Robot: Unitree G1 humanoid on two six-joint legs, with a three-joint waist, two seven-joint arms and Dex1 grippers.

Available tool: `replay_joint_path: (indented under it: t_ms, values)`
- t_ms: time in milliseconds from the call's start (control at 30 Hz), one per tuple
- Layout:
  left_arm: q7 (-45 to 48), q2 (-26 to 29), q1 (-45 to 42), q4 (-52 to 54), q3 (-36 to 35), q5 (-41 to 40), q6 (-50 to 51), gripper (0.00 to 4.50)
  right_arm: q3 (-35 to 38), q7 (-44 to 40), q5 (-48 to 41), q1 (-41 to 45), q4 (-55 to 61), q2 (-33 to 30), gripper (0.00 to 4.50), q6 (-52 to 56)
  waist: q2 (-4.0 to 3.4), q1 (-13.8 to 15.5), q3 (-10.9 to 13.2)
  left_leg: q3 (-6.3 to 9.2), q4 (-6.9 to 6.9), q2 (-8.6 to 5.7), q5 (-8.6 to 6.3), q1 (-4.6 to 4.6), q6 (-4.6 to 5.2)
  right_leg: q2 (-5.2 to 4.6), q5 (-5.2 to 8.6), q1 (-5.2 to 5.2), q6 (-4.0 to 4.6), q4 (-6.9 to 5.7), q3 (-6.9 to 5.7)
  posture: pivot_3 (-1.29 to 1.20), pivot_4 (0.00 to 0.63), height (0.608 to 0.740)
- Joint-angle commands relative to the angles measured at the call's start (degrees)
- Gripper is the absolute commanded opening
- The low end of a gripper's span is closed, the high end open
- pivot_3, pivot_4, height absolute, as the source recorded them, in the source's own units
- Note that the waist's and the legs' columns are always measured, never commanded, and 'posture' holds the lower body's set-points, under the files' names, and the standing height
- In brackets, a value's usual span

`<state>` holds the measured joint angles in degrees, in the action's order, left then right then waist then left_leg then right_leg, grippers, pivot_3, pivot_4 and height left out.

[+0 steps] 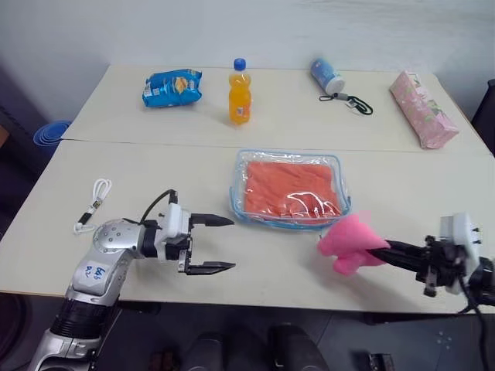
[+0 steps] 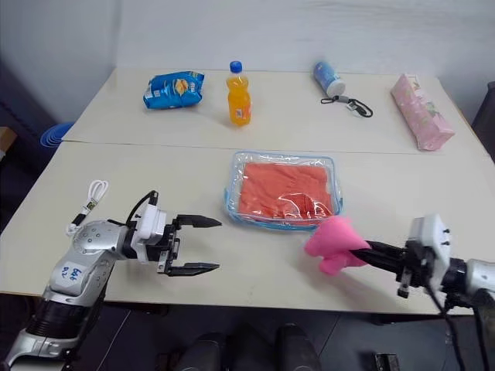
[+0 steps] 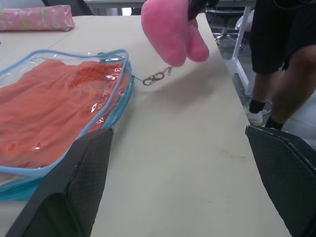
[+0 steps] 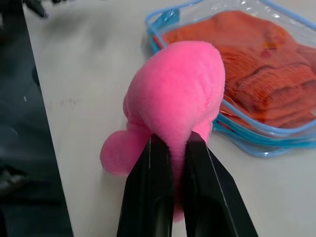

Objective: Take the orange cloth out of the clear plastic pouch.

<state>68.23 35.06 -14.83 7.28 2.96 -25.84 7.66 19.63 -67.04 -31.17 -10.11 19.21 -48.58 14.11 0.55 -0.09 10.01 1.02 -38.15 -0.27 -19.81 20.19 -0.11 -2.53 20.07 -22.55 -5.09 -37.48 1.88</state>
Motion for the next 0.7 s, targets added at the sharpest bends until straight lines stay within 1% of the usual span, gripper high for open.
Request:
replay_joint_path:
  t_ms: [33,133,167,200,233,300,333,400,467,500,567,633,700]
  values:
    - [-1.01,-0.18,0.11,1.54,-0.27,0.37,-0.24,4.5,-6.49,1.64,6.82,2.89,0.15,2.86,0.18,-8.01,0.0,-0.02,0.0,-0.01,0.0,0.0,0.0,0.01,0.0,0.0,0.0,-0.02,0.0,0.0,0.01,0.0,0.15,0.74]
    - [-1.34,-0.36,-0.55,0.9,-0.08,0.5,0.06,4.5,-11.23,4.7,11.66,5.62,-1.64,5.3,0.18,-10.44,0.0,-0.07,0.0,-0.01,0.0,0.0,0.03,0.01,-0.06,0.0,0.0,-0.03,0.0,-0.01,0.01,0.0,0.15,0.74]
    - [-1.29,-0.4,-0.84,0.46,0.04,0.61,0.02,4.5,-12.15,5.21,11.89,6.69,-2.37,6.45,0.4,-11.35,0.0,-0.07,0.0,0.0,0.0,0.0,0.07,0.0,-0.14,0.0,0.0,-0.03,0.0,-0.02,0.01,0.0,0.15,0.74]
    - [-1.17,-0.46,-1.09,0.04,0.17,0.55,0.2,4.5,-13.38,5.22,11.26,7.56,-2.63,7.04,0.65,-10.03,0.0,-0.06,0.0,-0.01,0.0,0.0,0.16,0.01,-0.3,0.0,0.0,-0.04,0.0,-0.01,0.01,0.0,0.15,0.74]
    - [-1.08,-0.51,-1.25,-0.24,0.25,0.5,0.33,4.5,-14.2,5.15,10.83,8.14,-2.81,7.36,0.95,-9.09,0.0,-0.07,0.0,0.0,-0.01,0.0,0.17,0.01,-0.31,0.0,0.0,-0.03,0.0,-0.01,0.0,0.0,0.15,0.74]
    - [-0.76,-0.54,-1.53,-0.54,0.48,0.1,1.18,4.5,-14.89,5.37,10.99,9.71,-3.61,8.32,1.62,-10.64,0.0,-0.07,0.0,0.01,0.0,0.0,0.17,0.01,-0.32,-0.01,0.0,-0.03,0.0,-0.02,0.0,0.0,0.15,0.74]
    - [-0.65,-0.56,-1.65,-0.7,0.53,0.12,1.24,4.5,-14.66,4.09,10.34,10.35,-3.5,8.28,1.93,-12.57,0.0,-0.07,0.0,0.01,0.0,0.0,0.17,0.02,-0.32,-0.01,0.0,-0.04,0.0,-0.02,0.0,0.0,0.15,0.74]
    - [0.28,-0.4,-1.5,-0.89,0.23,-0.54,1.38,4.5,-11.69,2.21,5.97,10.19,-1.51,6.71,2.69,-10.56,0.0,-0.07,0.0,0.01,0.02,0.0,0.17,0.02,-0.31,-0.01,0.0,-0.04,0.0,0.0,-0.01,0.0,0.15,0.74]
    - [1.25,0.11,-1.07,-0.9,-0.4,-1.2,1.78,4.5,-7.38,-1.68,1.74,7.72,-0.5,3.41,3.36,-8.87,-0.03,0.09,0.02,0.0,0.01,0.0,0.16,0.04,-0.3,-0.01,0.0,-0.04,0.0,0.01,-0.01,0.0,0.15,0.74]
    - [1.48,0.24,-0.83,-0.84,-0.63,-1.32,1.85,4.5,-6.08,-2.9,0.6,6.73,-0.44,2.38,3.77,-8.8,-0.03,0.2,0.02,0.02,0.01,-0.01,0.16,0.05,-0.29,-0.03,0.0,-0.03,0.0,0.03,-0.02,0.0,0.15,0.74]
    - [2.4,1.3,0.4,-0.7,-1.5,-1.85,2.51,4.5,-0.84,-5.28,-3.72,4.66,-1.18,-0.11,4.44,-6.54,-0.01,0.13,0.03,0.03,0.01,-0.01,0.15,0.04,-0.27,-0.03,0.0,0.02,0.0,0.08,-0.04,0.0,0.15,0.74]
    - [3.05,2.37,1.56,-0.93,-2.47,-2.1,2.69,4.5,3.22,-8.01,-5.66,3.16,-3.57,-2.41,4.48,-5.66,-0.01,0.07,0.03,0.02,0.02,-0.01,0.12,0.04,-0.22,-0.03,0.0,0.02,0.0,0.08,-0.03,0.0,0.15,0.74]
    - [3.42,3.25,2.34,-1.68,-3.35,-2.27,2.53,4.5,4.6,-10.56,-3.88,3.71,-8.72,-4.13,4.48,-8.37,-0.01,-0.2,0.04,0.02,0.05,0.01,-0.02,0.01,0.02,-0.03,0.0,0.02,0.0,0.08,-0.02,0.0,0.15,0.74]
